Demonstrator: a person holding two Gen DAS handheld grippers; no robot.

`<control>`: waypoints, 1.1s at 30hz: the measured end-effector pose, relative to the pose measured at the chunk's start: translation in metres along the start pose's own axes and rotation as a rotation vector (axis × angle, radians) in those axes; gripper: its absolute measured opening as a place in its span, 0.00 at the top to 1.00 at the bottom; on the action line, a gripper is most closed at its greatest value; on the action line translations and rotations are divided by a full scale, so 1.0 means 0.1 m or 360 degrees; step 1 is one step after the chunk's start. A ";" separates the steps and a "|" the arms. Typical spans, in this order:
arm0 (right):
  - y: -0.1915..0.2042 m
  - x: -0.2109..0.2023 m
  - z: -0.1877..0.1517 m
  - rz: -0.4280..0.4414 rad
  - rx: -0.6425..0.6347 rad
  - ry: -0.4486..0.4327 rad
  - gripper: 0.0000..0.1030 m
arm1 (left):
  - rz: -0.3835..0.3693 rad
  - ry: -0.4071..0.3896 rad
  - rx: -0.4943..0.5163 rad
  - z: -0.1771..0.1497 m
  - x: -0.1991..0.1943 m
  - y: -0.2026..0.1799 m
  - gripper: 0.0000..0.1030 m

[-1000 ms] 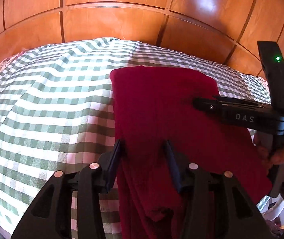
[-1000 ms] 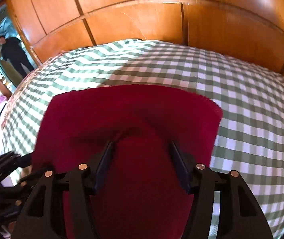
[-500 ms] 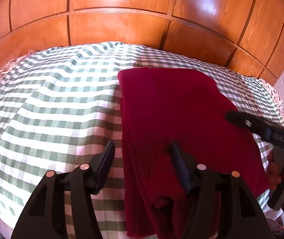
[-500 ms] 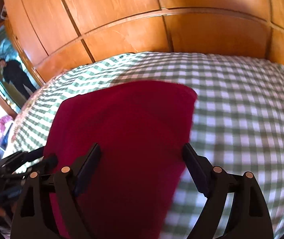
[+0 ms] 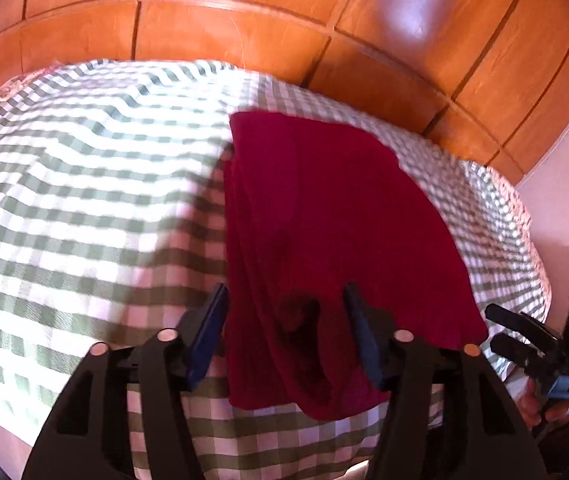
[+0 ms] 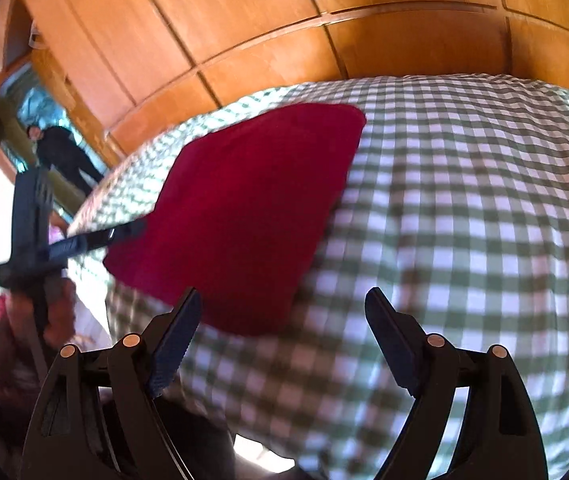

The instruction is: Fold small clothes

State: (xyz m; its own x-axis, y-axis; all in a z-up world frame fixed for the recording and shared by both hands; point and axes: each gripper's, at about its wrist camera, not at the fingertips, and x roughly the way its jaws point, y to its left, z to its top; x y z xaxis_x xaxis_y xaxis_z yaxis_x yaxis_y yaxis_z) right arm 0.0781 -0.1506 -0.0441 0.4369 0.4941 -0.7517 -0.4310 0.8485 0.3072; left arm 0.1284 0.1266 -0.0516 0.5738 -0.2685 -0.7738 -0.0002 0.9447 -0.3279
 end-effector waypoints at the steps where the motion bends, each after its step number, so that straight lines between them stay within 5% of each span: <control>1: 0.03 0.03 -0.02 -0.0011 -0.0032 0.0004 0.20 | 0.0005 0.0021 0.0001 -0.03 0.04 -0.01 0.54; 3: 0.11 0.16 -0.04 -0.0046 -0.0084 0.0028 0.23 | 0.0011 0.0008 0.0004 -0.06 0.05 -0.02 0.59; 5: 0.18 0.27 -0.04 -0.0099 -0.0156 0.0040 0.53 | -0.0004 -0.0001 0.0016 -0.05 0.03 -0.02 0.79; 7: 0.27 0.32 -0.01 -0.0081 -0.0203 0.0031 0.76 | -0.0006 -0.0027 0.0037 -0.04 -0.05 -0.05 0.83; 11: 0.42 0.17 -0.03 -0.0077 -0.0308 -0.0030 0.82 | 0.0047 -0.0072 0.0109 -0.04 -0.17 -0.05 0.85; 19: 0.42 0.46 -0.24 -0.0151 -0.0370 0.0117 0.83 | 0.0222 -0.0091 0.0240 -0.28 -0.04 -0.07 0.83; 22: 0.33 0.36 -0.18 -0.0024 -0.0296 0.0153 0.76 | 0.0209 -0.0130 0.0215 -0.22 -0.15 -0.07 0.79; 25: 0.22 0.20 -0.13 0.0073 -0.0218 0.0162 0.34 | 0.0255 -0.0169 0.0239 -0.15 -0.25 -0.07 0.68; 27: 0.10 0.09 -0.07 0.0139 -0.0127 0.0126 0.32 | 0.0252 -0.0201 0.0212 -0.07 -0.30 -0.04 0.64; 29: -0.03 0.05 0.02 0.0205 0.0018 0.0086 0.24 | 0.0217 -0.0204 0.0159 0.03 -0.30 -0.04 0.34; 31: -0.23 0.08 0.12 0.0272 0.0222 0.0034 0.14 | 0.0178 -0.0197 0.0100 0.14 -0.23 -0.04 0.27; 33: -0.40 0.17 0.24 0.0344 0.0407 -0.0013 0.14 | 0.0187 -0.0153 0.0093 0.21 -0.08 -0.08 0.24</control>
State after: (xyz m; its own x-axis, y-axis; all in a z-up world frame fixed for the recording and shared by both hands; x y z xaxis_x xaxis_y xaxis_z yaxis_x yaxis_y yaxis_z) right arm 0.1224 -0.1717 -0.0553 0.3637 0.6682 -0.6490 -0.3023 0.7437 0.5963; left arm 0.1410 0.1251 -0.0316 0.6482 -0.1390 -0.7486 -0.0258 0.9786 -0.2041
